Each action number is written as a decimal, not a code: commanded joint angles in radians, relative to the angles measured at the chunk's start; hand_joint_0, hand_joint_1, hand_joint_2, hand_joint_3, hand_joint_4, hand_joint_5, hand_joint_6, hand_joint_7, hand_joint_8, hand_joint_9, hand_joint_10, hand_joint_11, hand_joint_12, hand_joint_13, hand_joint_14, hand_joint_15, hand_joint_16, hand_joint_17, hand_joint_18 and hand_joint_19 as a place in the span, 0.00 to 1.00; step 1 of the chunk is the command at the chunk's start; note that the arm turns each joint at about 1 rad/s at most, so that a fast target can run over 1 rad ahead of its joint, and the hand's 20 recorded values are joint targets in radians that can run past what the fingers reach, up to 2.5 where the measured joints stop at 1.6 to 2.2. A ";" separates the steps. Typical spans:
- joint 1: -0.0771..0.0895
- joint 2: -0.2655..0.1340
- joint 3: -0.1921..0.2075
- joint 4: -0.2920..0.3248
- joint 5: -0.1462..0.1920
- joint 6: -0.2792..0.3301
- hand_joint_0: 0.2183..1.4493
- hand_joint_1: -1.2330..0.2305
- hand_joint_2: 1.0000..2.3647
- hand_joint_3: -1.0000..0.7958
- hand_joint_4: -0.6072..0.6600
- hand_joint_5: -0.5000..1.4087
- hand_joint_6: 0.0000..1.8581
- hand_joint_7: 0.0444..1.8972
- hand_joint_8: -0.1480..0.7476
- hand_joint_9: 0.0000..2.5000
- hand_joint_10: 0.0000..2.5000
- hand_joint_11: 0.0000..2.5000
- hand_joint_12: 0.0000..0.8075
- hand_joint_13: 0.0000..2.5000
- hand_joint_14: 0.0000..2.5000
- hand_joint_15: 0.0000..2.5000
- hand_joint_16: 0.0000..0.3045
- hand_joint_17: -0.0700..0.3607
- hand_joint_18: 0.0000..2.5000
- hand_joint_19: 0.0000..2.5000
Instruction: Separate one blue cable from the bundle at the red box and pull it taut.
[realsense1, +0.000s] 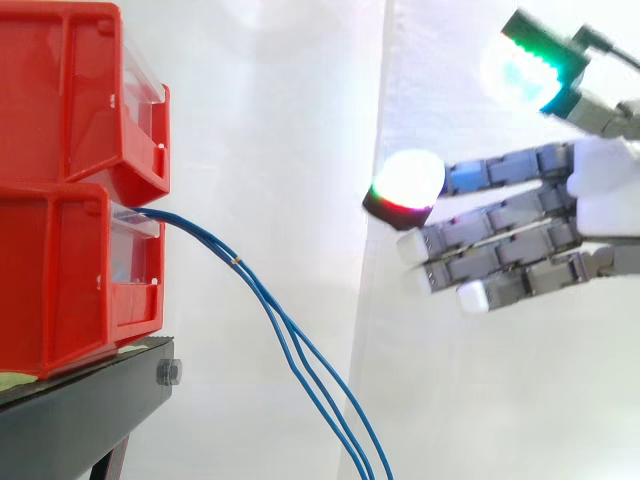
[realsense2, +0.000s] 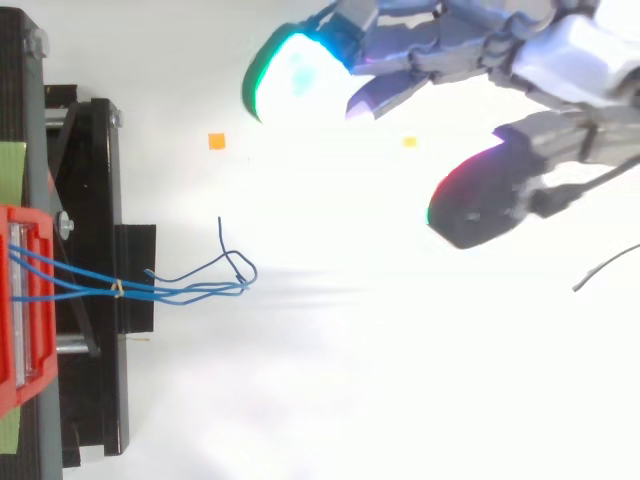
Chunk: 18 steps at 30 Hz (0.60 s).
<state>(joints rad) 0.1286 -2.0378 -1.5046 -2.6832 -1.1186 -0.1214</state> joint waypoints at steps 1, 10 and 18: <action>0.006 -0.045 0.029 -0.010 -0.018 0.006 0.26 0.39 0.00 0.28 0.65 0.15 0.27 0.46 0.51 0.19 0.01 0.16 0.46 0.15 0.00 0.11 0.14 0.39 0.19 0.18; 0.013 -0.050 0.029 -0.001 -0.023 -0.061 0.26 0.40 0.00 0.28 0.66 0.15 0.27 0.46 0.51 0.19 0.01 0.16 0.46 0.16 0.00 0.11 0.14 0.39 0.19 0.18; 0.005 -0.050 0.029 -0.033 -0.018 -0.095 0.26 0.40 0.00 0.28 0.66 0.15 0.27 0.46 0.51 0.19 0.01 0.16 0.46 0.16 0.00 0.11 0.14 0.39 0.20 0.18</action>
<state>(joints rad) 0.1345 -2.0875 -1.4752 -2.7109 -1.1378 -0.2031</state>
